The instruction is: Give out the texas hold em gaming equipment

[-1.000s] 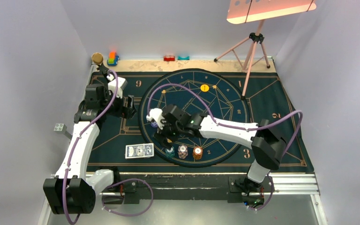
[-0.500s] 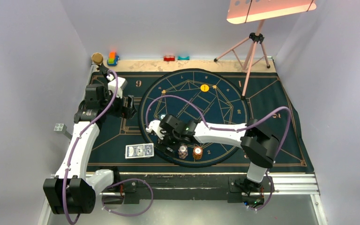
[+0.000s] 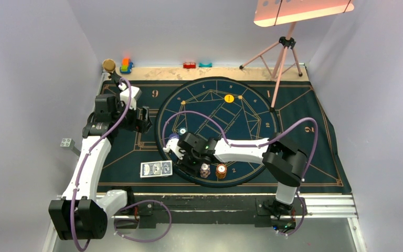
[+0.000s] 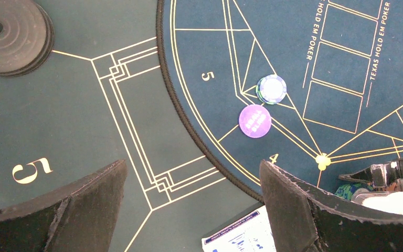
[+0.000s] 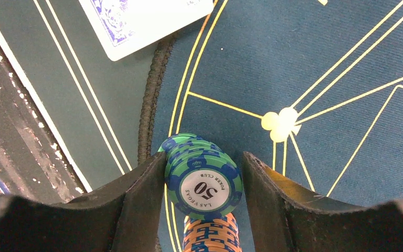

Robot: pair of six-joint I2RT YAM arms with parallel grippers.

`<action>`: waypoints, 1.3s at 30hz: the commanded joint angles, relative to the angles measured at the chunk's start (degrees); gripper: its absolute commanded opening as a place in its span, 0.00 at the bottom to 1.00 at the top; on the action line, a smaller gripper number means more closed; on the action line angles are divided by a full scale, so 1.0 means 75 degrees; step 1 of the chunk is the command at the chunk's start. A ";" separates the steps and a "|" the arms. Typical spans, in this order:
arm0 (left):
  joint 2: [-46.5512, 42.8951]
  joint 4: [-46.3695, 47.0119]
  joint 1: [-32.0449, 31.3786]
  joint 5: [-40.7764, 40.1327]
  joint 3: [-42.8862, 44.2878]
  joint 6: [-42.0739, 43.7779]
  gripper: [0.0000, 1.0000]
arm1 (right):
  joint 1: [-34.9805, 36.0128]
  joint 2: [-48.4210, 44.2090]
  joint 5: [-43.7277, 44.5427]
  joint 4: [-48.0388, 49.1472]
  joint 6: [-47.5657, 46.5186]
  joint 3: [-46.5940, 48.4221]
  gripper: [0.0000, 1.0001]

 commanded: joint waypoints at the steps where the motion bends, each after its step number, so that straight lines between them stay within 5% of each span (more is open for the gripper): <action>1: -0.0070 0.0116 0.0069 -0.0006 0.0000 -0.0123 1.00 | 0.0017 -0.0340 0.0042 0.0153 -0.0052 -0.0009 0.57; 19: -0.0170 0.0098 0.0068 0.0051 -0.0017 -0.0055 1.00 | 0.0042 -0.0676 -0.0111 0.0031 0.0098 -0.0125 0.53; 29: -0.0264 0.0102 0.0070 0.0070 -0.0046 -0.0048 1.00 | 0.0046 -0.0488 -0.0157 -0.0103 -0.0053 -0.0085 0.65; 35: -0.0322 0.0113 0.0068 0.0052 -0.0058 -0.0045 1.00 | 0.0041 -0.0326 -0.0193 -0.0028 -0.0024 -0.0081 0.58; 36: -0.0336 0.0119 0.0069 0.0061 -0.0052 -0.0052 1.00 | -0.0771 -0.0324 -0.0196 -0.0022 -0.0019 -0.0097 0.57; 39: -0.0350 0.0125 0.0080 0.0070 -0.0067 -0.0049 1.00 | 0.0039 -0.0333 -0.0188 -0.0015 -0.0012 -0.0081 0.51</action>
